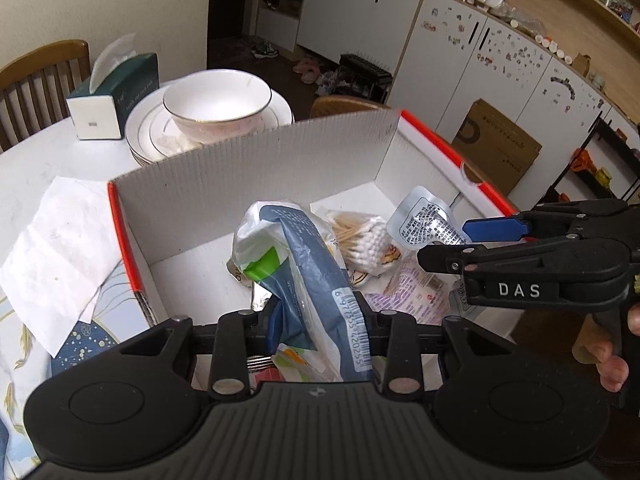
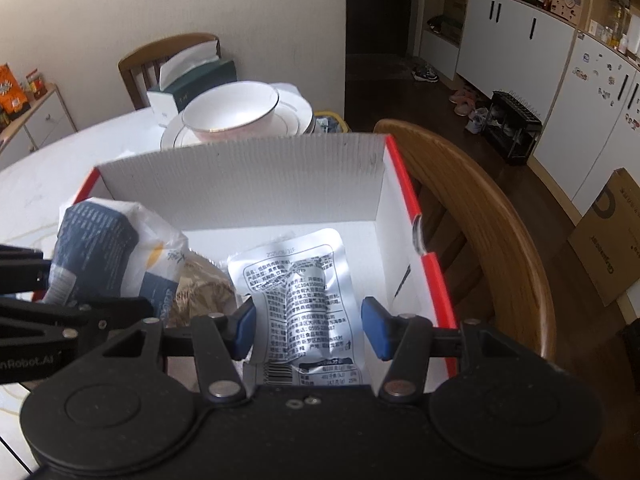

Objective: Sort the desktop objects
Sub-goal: 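Carry the wipes pack and silver sachet into the red shoebox with both tools, then open both tools to drop the wipes pack and sachet in the box, then withdraw both tools from the box back toward the table items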

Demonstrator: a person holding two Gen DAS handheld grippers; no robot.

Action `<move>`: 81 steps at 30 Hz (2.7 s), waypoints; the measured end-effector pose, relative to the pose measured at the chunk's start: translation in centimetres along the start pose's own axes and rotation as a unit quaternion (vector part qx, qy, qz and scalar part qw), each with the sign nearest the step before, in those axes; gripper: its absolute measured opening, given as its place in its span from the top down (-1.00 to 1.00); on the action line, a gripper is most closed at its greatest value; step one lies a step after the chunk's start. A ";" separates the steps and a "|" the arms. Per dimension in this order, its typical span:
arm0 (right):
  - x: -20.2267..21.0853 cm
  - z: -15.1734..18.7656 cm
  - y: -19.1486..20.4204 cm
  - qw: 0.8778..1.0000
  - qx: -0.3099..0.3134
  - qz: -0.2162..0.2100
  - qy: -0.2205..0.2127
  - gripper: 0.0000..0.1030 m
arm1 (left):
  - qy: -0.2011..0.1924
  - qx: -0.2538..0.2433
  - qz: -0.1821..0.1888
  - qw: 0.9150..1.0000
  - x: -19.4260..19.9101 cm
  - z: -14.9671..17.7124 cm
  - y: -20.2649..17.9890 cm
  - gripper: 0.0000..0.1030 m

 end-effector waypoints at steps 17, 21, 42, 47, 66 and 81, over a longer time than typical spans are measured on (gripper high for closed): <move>-2.3 1.4 1.0 0.999 0.016 -0.023 0.035 -0.04 | 0.054 -0.004 -0.002 0.999 -2.9 0.7 0.1 0.34; -2.4 1.6 0.9 0.999 0.014 -0.026 0.038 -0.05 | 0.058 -0.010 -0.004 0.998 -3.0 1.0 -0.1 0.33; -0.3 1.4 0.6 0.999 0.020 -0.027 0.005 -0.27 | 0.026 -0.034 0.001 0.999 -0.5 1.6 -1.2 -0.16; 1.2 1.1 0.4 0.999 0.018 -0.032 -0.016 -0.29 | 0.008 -0.029 0.001 1.000 0.7 1.5 -1.2 -0.40; 7.3 0.5 1.8 0.995 0.013 -0.050 -0.086 -0.34 | -0.050 0.009 0.023 0.998 6.4 1.7 0.3 -0.40; 9.7 0.5 6.7 0.993 0.013 -0.049 -0.107 -0.36 | -0.084 0.006 0.021 0.996 11.7 4.4 3.9 -0.78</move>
Point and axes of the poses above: each gripper's, at about its wrist camera, not at the fingertips, and x roughly against the way its jaws point, y to its left, z to its underside, the point moved 5 cm from there along -x, roughly the way its jaws point, and after that the axes turned 13 degrees about x, right-handed, at the moved point
